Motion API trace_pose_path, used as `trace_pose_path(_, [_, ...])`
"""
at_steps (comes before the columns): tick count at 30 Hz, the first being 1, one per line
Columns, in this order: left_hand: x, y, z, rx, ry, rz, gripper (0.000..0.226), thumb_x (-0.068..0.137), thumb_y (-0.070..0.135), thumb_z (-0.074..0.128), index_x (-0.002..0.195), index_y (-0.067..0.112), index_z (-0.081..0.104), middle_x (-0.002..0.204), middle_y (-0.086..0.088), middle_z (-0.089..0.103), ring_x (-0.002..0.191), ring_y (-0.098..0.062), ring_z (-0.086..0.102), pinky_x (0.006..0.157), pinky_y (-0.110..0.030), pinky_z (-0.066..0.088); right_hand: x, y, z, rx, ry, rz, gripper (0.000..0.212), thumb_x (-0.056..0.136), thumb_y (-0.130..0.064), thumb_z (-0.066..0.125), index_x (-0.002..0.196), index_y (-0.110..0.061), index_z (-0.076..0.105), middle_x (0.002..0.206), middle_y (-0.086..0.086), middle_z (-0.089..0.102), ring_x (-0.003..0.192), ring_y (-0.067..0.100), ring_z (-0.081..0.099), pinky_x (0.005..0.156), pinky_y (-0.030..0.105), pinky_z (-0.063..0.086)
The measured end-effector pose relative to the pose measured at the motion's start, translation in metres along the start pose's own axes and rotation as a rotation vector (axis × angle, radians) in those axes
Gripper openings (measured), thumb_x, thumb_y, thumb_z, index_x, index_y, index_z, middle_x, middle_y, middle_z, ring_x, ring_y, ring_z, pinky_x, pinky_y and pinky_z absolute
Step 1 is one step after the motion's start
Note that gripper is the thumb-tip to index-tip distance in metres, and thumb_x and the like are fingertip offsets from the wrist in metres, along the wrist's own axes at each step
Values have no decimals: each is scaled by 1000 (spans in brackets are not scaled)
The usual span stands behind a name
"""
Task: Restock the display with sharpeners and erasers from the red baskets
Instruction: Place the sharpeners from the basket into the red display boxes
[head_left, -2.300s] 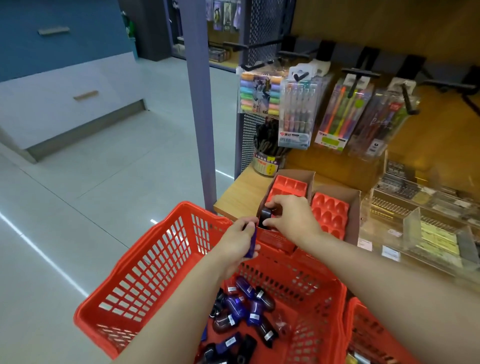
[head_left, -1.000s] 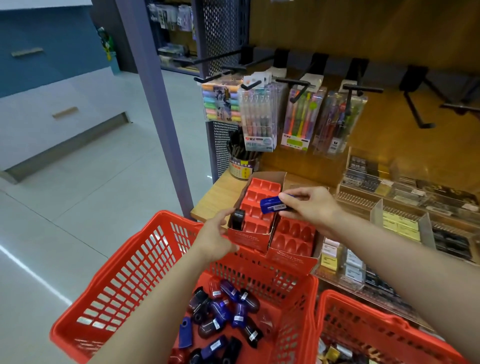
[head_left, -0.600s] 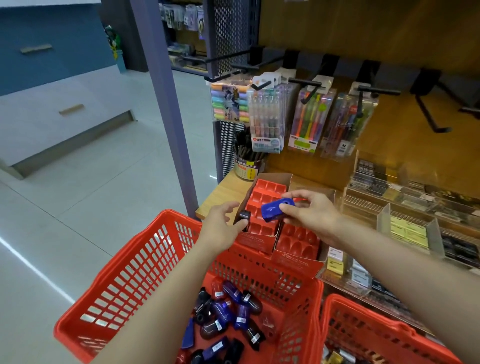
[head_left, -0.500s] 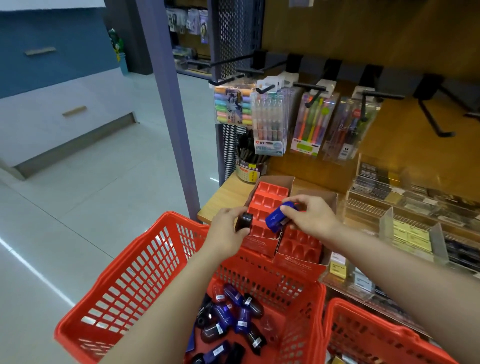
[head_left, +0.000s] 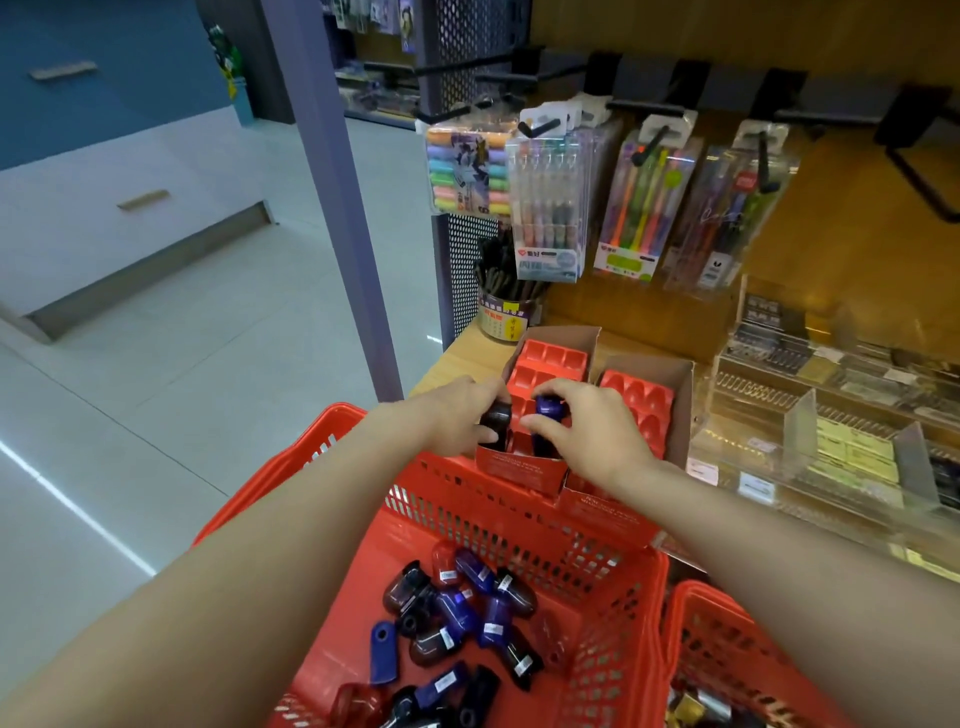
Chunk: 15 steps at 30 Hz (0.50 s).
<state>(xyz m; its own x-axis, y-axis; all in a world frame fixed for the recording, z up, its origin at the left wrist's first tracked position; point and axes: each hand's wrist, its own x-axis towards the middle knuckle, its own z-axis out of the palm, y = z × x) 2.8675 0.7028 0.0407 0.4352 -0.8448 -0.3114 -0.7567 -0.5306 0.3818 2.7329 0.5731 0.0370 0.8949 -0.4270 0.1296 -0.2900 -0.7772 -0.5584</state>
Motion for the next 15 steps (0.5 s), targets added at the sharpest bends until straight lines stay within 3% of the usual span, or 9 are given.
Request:
trace_pose_path(3, [-5, -8, 5, -145, 47, 51, 41, 92, 19, 67, 127, 17, 44, 129, -8, 55, 127, -18, 48, 102, -33, 40, -3, 2, -2, 30, -5, 13, 38, 85, -36, 74, 117, -18, 67, 112, -2, 69, 104, 17, 62, 88, 23, 44])
trace_pose_path(5, [-10, -11, 8, -273, 91, 69, 34, 91, 19, 68, 118, 21, 47, 126, 0, 60, 123, -8, 48, 97, -26, 40, -5, 5, -4, 51, -19, 16, 38, 86, -35, 73, 119, -18, 65, 113, -1, 68, 105, 16, 61, 90, 25, 46])
trace_pose_path(8, [-15, -9, 6, -577, 229, 95, 24, 91, 18, 69, 105, 23, 50, 110, 2, 68, 104, -14, 64, 91, -32, 51, -8, 8, -9, 54, -45, 10, 37, 88, -33, 71, 121, -17, 63, 114, 1, 67, 104, 17, 60, 90, 26, 47])
trace_pose_path(10, [-15, -2, 1, -739, 339, 76, 25, 90, 21, 70, 108, 24, 54, 99, 4, 70, 96, -13, 69, 88, -29, 55, -9, 8, -12, 41, -64, 5, 37, 89, -31, 70, 122, -17, 62, 116, 2, 67, 105, 18, 61, 91, 28, 49])
trace_pose_path(13, [-13, 8, 0, -821, 330, -10, 32, 90, 28, 70, 119, 28, 58, 89, -5, 64, 81, -19, 72, 77, -28, 59, -8, 5, -15, 19, -77, -12, 37, 90, -28, 70, 124, -17, 63, 118, 3, 67, 107, 19, 61, 94, 31, 50])
trace_pose_path(15, [-12, 9, 3, -762, 309, -129, 30, 87, 35, 72, 112, 23, 61, 90, -12, 64, 78, -23, 74, 84, -41, 59, -9, 3, -16, 30, -68, -14, 35, 91, -25, 69, 125, -18, 63, 120, 2, 67, 111, 19, 61, 96, 29, 49])
